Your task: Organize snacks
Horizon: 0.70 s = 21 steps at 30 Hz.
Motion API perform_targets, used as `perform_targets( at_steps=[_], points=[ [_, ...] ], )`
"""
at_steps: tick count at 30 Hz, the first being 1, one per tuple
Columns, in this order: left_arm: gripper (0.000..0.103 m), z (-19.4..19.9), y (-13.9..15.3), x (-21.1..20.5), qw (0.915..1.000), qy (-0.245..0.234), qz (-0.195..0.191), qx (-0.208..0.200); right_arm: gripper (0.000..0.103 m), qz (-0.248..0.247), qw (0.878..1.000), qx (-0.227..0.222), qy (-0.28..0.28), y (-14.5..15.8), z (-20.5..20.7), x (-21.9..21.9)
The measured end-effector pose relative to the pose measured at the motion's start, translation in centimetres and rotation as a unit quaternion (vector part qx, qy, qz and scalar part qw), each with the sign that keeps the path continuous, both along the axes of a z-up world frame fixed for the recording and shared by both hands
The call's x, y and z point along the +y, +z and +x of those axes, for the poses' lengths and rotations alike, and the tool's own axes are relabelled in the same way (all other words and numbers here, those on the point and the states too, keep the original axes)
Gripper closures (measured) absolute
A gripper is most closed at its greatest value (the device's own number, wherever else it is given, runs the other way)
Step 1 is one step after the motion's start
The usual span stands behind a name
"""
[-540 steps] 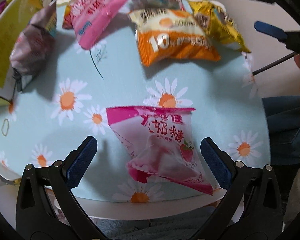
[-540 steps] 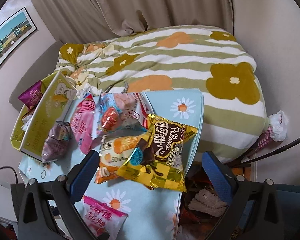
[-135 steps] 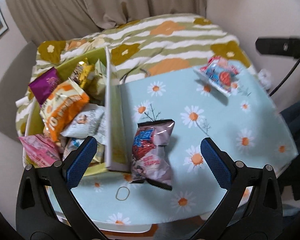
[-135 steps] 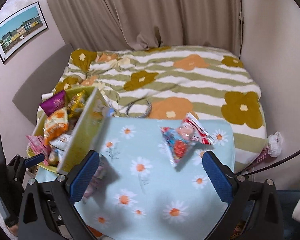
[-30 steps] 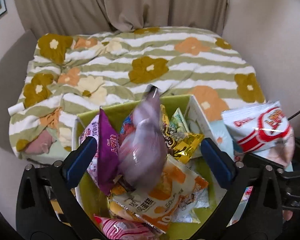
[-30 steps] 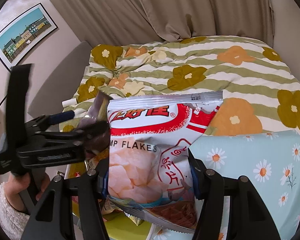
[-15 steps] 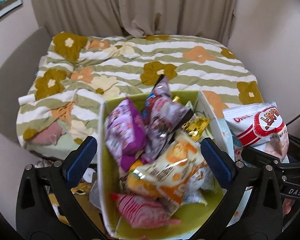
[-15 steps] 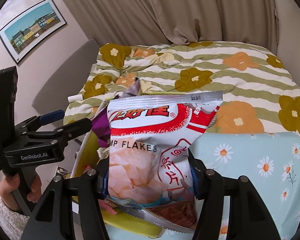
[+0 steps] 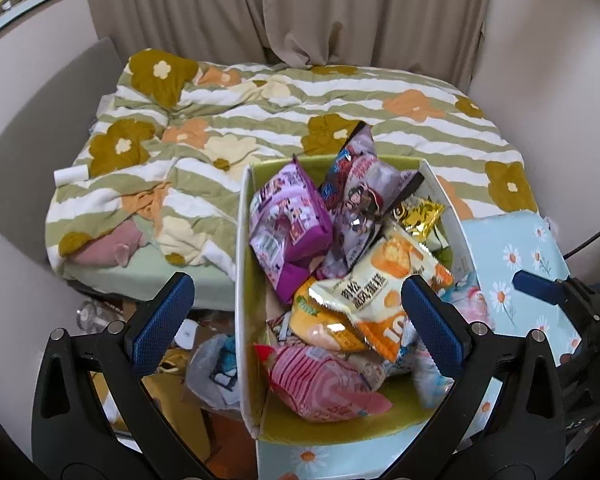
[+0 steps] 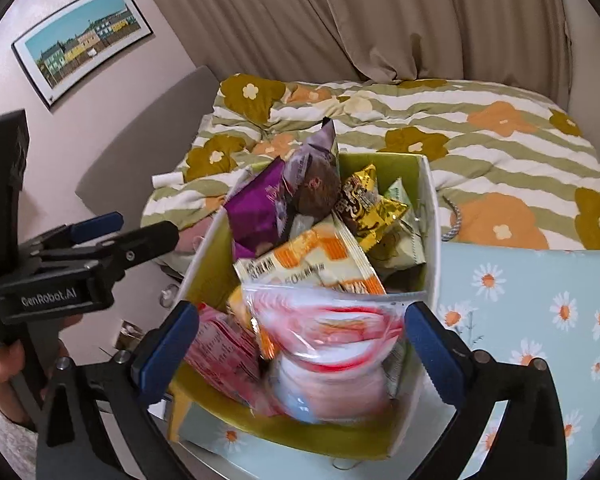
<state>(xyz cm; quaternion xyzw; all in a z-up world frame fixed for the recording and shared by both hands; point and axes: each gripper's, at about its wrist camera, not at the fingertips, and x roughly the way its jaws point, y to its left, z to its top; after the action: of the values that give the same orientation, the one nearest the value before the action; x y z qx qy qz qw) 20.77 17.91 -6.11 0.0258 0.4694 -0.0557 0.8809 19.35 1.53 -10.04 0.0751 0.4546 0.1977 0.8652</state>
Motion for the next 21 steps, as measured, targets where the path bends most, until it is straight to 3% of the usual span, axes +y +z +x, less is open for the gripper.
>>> perform_targets(
  at_steps=[8,14,21],
  points=[
    [0.0,-1.9,0.4,-1.3,0.9999,0.003,0.006,-0.008,0.0,-0.006,1.0,-0.023,-0.006,1.7,-1.1,-1.4],
    [0.0,-4.6,3.0,-2.8,0.9992,0.008,0.003,-0.039,0.0,-0.03,0.997,-0.064,-0.02,5.0,-3.5,-3.3],
    [0.0,-9.9,5.9,-4.7,0.9954,0.02,-0.021,-0.091,0.0,-0.084,0.985,-0.137,-0.059,10.0,-8.4,-6.8]
  ],
)
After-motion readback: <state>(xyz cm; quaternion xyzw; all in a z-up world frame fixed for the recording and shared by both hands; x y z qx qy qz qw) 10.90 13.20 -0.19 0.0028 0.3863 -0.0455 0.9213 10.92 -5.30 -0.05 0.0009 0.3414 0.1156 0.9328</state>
